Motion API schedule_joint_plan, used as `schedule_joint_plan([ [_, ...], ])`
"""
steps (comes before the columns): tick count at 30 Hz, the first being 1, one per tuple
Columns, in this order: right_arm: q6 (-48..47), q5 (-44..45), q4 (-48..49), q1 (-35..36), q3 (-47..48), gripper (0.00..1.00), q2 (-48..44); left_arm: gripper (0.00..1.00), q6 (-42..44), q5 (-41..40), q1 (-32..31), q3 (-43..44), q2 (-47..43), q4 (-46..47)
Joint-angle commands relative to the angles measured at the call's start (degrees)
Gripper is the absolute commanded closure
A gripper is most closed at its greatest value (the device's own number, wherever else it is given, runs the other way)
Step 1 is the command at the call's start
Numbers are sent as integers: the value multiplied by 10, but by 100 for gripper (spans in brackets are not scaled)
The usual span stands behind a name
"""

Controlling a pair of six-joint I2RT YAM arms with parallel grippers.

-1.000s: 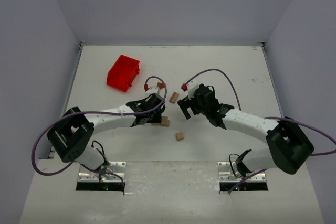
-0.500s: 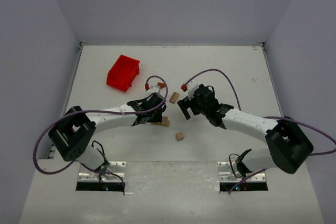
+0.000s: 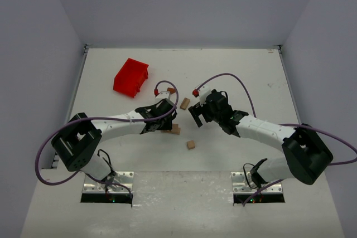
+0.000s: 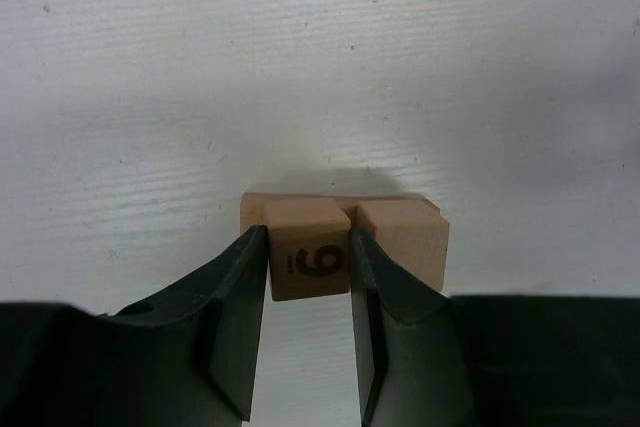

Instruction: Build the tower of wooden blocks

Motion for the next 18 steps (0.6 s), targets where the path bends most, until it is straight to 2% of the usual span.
schedule_joint_plan([
  [1, -3, -2, 9, -2, 20, 1, 0, 68, 9, -15, -5, 0, -11, -24],
  [18, -3, -2, 7, -2, 21, 1, 2, 69, 12, -21, -5, -3, -12, -21],
])
